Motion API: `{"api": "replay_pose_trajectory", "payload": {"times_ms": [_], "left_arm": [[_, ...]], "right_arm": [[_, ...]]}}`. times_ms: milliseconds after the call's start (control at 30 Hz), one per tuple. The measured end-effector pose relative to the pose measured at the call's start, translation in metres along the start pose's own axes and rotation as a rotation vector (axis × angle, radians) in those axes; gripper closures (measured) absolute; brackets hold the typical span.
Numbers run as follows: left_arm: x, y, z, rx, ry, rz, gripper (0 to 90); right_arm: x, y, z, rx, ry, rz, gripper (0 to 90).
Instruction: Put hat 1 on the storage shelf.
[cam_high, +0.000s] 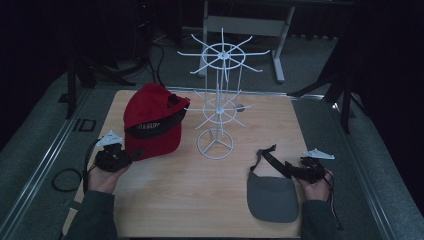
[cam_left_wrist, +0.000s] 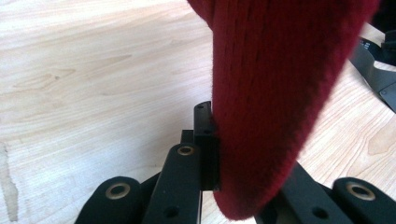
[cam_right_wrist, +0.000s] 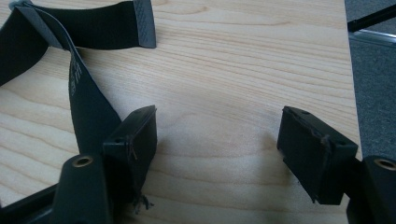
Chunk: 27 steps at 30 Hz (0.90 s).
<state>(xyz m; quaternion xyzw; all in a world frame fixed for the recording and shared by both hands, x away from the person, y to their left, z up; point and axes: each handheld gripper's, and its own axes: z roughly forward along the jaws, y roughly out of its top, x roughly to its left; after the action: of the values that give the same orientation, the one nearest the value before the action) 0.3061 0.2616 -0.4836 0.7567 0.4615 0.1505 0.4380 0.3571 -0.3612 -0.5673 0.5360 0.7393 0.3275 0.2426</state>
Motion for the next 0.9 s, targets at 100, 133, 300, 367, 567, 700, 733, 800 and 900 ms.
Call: {"api": "replay_pose_trajectory", "payload": {"times_ms": [100,133,300,367,567,700,733,800,900], "left_arm": [[0.001,0.003,-0.002,-0.007,0.005,-0.002,86.0],[0.001,0.004,-0.003,-0.010,0.005,0.000,86.0],[0.000,0.009,-0.006,-0.022,0.010,0.005,86.0],[0.000,0.011,-0.007,-0.028,0.017,0.009,86.0],[-0.001,0.018,-0.011,-0.045,0.023,0.016,86.0],[-0.001,0.023,-0.014,-0.054,0.029,0.022,86.0],[-0.001,0.023,-0.014,-0.058,0.031,0.022,86.0],[-0.001,0.026,-0.016,-0.065,0.033,0.024,86.0],[-0.002,0.029,-0.018,-0.075,0.037,0.027,86.0]], "right_arm": [[0.000,0.000,0.000,0.000,0.000,0.001,28.4],[0.000,0.000,0.000,0.000,0.000,0.001,28.4],[0.000,0.000,0.000,0.000,0.000,0.001,28.4],[0.000,0.000,0.000,0.000,0.000,0.001,28.4],[0.000,0.000,0.000,0.000,0.000,0.001,28.4],[0.000,0.000,0.000,0.000,0.000,0.001,28.4],[0.000,0.000,0.000,0.000,0.000,0.001,28.4],[0.000,0.000,0.000,-0.001,0.000,0.001,28.4],[0.000,0.000,0.000,-0.001,0.000,0.001,28.4]]}}
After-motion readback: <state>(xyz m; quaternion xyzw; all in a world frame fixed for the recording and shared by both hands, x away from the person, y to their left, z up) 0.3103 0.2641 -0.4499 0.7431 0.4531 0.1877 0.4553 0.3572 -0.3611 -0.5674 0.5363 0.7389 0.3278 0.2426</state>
